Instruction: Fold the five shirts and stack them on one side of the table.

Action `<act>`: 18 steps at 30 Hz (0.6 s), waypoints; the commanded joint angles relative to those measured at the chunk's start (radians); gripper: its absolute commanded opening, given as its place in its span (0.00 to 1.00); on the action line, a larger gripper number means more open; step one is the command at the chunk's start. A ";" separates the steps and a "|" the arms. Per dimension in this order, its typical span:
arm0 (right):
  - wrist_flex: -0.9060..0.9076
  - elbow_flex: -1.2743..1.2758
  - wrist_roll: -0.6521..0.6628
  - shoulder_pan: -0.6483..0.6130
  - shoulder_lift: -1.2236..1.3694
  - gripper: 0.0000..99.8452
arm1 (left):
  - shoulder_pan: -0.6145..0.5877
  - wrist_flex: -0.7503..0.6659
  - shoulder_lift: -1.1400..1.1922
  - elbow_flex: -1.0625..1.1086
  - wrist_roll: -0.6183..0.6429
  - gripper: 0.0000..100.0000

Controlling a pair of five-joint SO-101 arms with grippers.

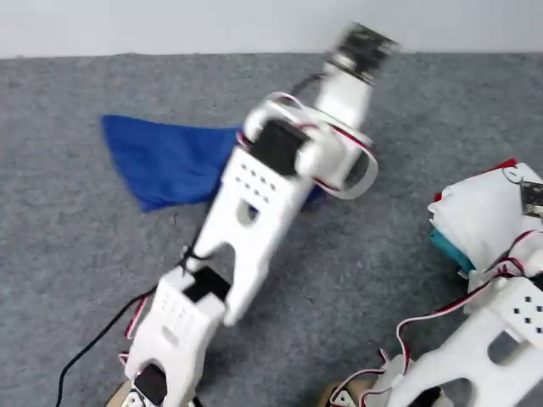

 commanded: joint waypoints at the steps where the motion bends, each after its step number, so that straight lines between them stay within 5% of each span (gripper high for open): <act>1: -0.010 -0.005 0.002 -0.004 -0.033 0.18 | 0.086 0.023 -0.132 0.025 -0.014 0.01; 11: -0.010 -0.005 0.002 -0.002 -0.033 0.18 | 0.245 0.023 -0.463 -0.013 -0.213 0.01; 18: -0.005 -0.005 0.002 -0.002 -0.033 0.18 | 0.137 0.023 -0.529 -0.012 -0.293 0.01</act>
